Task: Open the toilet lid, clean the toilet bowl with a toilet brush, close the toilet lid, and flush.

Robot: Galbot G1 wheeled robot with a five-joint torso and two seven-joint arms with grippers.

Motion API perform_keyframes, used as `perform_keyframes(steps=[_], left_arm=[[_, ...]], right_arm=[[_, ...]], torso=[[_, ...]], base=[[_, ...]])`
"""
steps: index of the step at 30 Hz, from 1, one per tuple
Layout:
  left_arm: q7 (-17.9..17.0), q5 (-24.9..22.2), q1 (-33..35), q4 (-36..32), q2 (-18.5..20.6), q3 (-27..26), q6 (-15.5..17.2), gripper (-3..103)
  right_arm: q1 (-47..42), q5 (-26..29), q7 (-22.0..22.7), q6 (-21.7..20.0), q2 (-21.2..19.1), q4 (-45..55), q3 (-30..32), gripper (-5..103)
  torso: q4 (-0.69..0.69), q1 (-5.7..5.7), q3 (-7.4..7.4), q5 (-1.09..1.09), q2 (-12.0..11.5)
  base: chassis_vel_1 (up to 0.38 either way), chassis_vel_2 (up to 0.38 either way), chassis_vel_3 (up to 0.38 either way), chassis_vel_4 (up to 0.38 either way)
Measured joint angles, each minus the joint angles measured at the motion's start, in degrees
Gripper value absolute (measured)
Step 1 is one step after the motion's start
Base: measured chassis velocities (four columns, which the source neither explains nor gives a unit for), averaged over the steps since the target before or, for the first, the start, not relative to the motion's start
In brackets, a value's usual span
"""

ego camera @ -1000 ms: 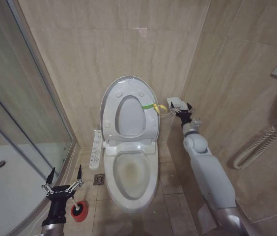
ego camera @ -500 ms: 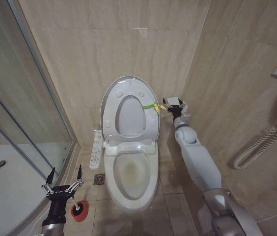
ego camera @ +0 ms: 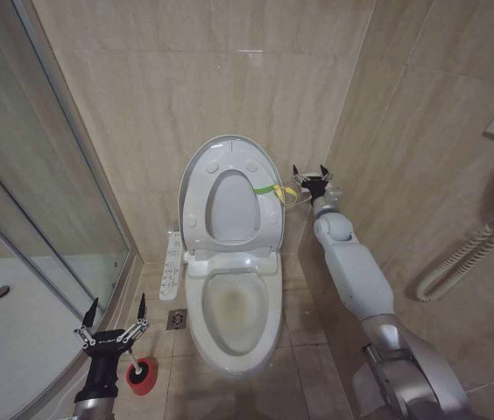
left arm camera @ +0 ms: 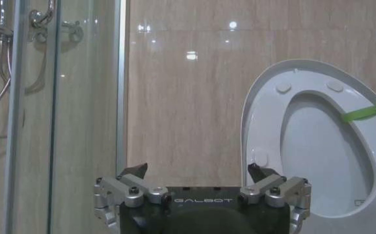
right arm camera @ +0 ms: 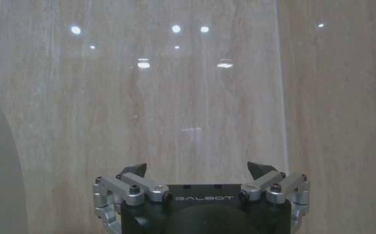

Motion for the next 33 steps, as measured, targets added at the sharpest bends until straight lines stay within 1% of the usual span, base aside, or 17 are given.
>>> perform_keyframes(steps=[3, 10, 11, 18, 23, 33], left_arm=[[0.0, 0.0, 0.0, 0.0, 0.0, 0.0, 0.0, 100], [0.0, 0.0, 0.0, 0.0, 0.0, 0.0, 0.0, 100], [0.0, 0.0, 0.0, 0.0, 0.0, 0.0, 0.0, 100], [0.0, 0.0, 0.0, 0.0, 0.0, 0.0, 0.0, 100], [0.0, 0.0, 0.0, 0.0, 0.0, 0.0, 0.0, 100], [0.0, 0.0, 0.0, 0.0, 0.0, 0.0, 0.0, 100]], right_arm=[[2.3, 0.0, -0.6, 1.0, 0.6, -3.3, -0.4, 100], [4.1, -0.1, -0.8, 1.6, 1.4, -5.7, -0.5, 100], [4.6, -0.3, -1.0, 1.6, 2.3, -6.5, -0.3, 100], [5.3, -0.7, -1.2, 1.7, 3.2, -7.4, 0.4, 100], [5.4, -1.0, -1.2, 1.7, 4.9, -7.1, 0.8, 100], [5.5, -1.6, -1.0, 1.6, 6.7, -6.3, 0.9, 100]], torso=[[0.0, 0.0, 0.0, 0.0, 0.0], [0.0, 0.0, 0.0, -0.01, 0.0], [0.0, 0.0, 0.0, 0.0, 0.0], [0.0, 0.0, 0.0, 0.0, 0.0], [0.0, 0.0, 0.0, 0.0, 0.0], [0.0, 0.0, 0.0, -0.01, 0.0]], base=[[0.0, 0.0, 0.0, 0.0], [0.0, 0.0, 0.0, 0.0], [0.0, 0.0, 0.0, 0.0], [0.0, 0.0, 0.0, 0.0], [0.0, 0.0, 0.0, 0.0], [0.0, 0.0, 0.0, 0.0]])
